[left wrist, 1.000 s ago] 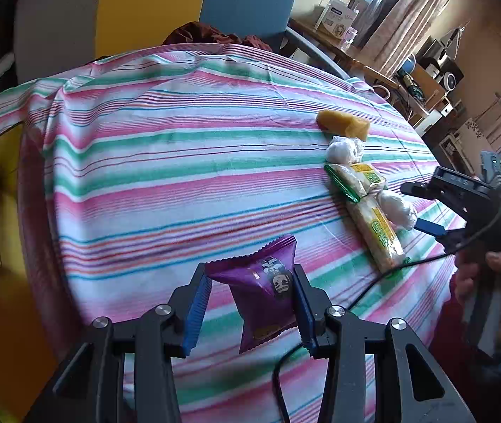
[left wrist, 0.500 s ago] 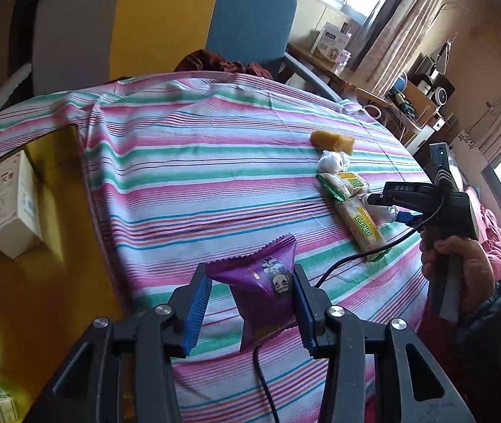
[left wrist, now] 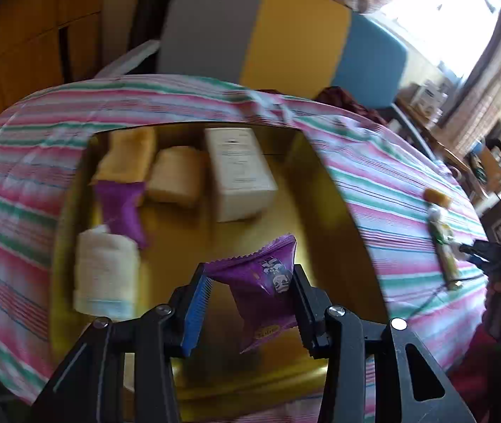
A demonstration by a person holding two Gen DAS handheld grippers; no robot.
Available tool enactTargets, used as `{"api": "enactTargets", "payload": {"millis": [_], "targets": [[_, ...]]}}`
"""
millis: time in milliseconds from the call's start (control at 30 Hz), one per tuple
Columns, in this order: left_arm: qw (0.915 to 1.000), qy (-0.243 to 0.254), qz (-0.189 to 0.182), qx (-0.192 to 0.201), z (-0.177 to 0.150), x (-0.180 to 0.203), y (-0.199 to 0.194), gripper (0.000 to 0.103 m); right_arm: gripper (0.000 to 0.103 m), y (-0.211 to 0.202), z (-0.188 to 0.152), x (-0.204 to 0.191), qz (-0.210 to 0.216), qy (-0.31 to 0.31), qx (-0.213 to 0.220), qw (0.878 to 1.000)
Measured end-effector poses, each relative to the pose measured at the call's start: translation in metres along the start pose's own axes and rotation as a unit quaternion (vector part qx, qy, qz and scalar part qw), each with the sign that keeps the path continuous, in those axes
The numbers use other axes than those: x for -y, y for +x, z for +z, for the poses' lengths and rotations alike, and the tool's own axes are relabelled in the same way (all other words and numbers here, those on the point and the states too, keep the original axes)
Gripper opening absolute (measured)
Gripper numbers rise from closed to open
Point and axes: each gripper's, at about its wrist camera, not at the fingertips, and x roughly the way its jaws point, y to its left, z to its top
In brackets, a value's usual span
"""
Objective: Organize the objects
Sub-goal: 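Place the purple sachet in the tray with the left gripper while the right gripper grasps the plastic-wrapped bundle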
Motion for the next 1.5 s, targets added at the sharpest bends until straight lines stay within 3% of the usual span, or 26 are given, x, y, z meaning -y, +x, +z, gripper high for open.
{"api": "enactTargets", "payload": {"millis": [400,867,967,1100,1367,1500], "targets": [[0.9978,0.011,0.065,-0.009,0.024,-0.023,0.042,0.045,0.030,0.007,0.001,0.002,-0.001,0.001,-0.007,1.000],[0.9944,0.038,0.096,-0.020,0.039,-0.026,0.075,0.048,0.029,0.013,0.003,-0.003,-0.005,-0.013,-0.011,1.000],[0.9948,0.037,0.093,-0.018,0.038,-0.027,0.072,0.049,0.028,0.013,0.003,-0.003,-0.004,-0.013,-0.010,1.000],[0.9952,0.035,0.092,-0.003,0.038,-0.027,0.059,0.064,0.028,0.010,0.004,-0.003,-0.001,-0.013,-0.006,1.000],[0.9955,0.028,0.081,0.041,0.034,-0.021,0.024,0.067,0.027,0.001,0.005,0.002,0.024,0.003,0.007,1.000],[0.9968,0.008,0.056,0.057,0.025,-0.017,0.005,0.067,0.027,-0.007,0.006,0.003,0.048,0.009,0.022,0.999]]}}
